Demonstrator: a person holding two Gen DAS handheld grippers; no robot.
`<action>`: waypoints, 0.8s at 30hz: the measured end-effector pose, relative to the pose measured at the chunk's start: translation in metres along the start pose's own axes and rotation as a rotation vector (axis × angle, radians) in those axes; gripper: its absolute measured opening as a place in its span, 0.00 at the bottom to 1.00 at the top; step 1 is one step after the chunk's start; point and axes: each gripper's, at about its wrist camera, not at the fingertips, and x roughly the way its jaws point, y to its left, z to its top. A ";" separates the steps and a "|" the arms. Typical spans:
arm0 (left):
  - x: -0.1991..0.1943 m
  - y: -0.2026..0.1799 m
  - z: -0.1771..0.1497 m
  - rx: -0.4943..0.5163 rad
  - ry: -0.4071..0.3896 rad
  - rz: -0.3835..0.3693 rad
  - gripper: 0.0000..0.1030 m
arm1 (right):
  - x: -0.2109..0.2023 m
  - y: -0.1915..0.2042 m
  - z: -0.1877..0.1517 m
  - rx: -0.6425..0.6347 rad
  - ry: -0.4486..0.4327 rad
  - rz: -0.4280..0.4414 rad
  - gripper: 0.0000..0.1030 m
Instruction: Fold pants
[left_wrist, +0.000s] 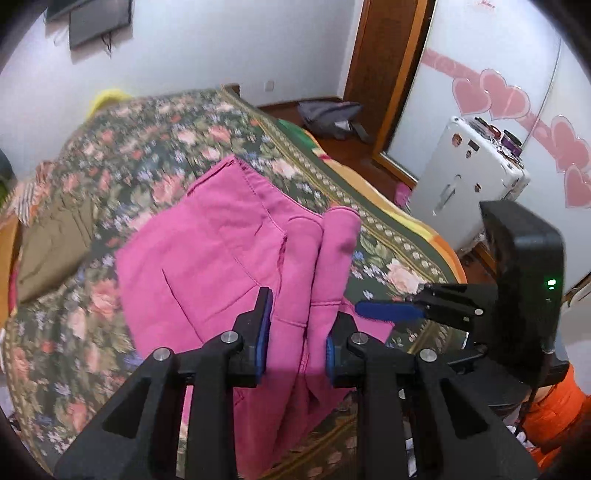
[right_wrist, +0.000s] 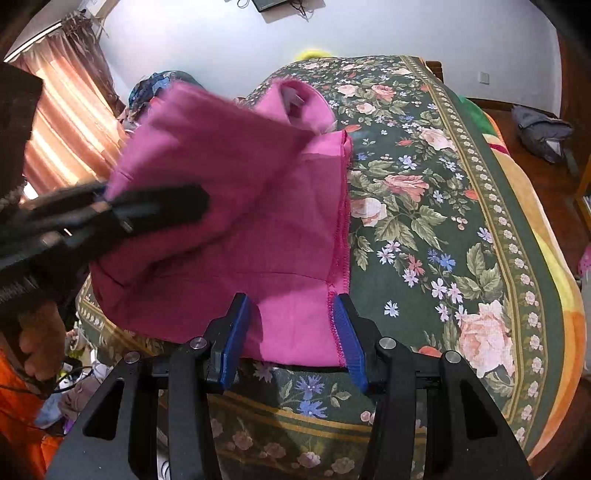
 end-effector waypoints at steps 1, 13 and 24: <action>0.003 -0.002 -0.001 0.000 0.011 -0.003 0.23 | -0.001 0.000 0.000 -0.001 -0.001 -0.004 0.44; -0.031 0.011 0.002 -0.064 -0.048 -0.003 0.58 | -0.002 -0.005 -0.002 0.017 0.003 -0.019 0.44; -0.041 0.085 0.020 -0.177 -0.097 0.135 0.65 | 0.007 -0.023 0.010 -0.008 0.013 -0.083 0.44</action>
